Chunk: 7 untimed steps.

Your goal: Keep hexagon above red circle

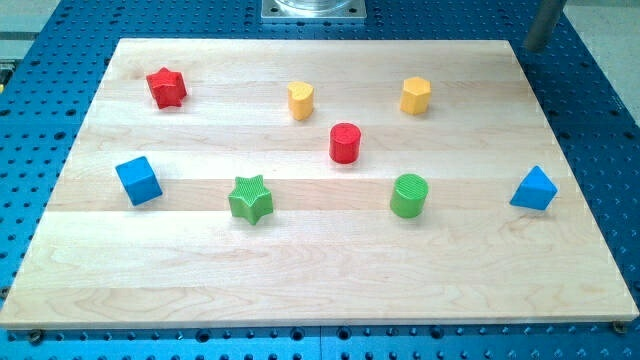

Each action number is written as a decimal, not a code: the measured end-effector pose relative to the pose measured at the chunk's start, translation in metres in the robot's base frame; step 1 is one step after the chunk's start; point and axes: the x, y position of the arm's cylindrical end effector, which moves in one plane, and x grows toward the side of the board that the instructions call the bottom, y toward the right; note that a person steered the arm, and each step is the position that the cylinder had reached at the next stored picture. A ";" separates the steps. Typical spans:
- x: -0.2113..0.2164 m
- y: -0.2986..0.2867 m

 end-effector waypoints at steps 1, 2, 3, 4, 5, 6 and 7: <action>0.000 0.000; 0.003 -0.006; 0.039 -0.045; 0.082 -0.103; 0.101 -0.142; 0.101 -0.147; 0.101 -0.155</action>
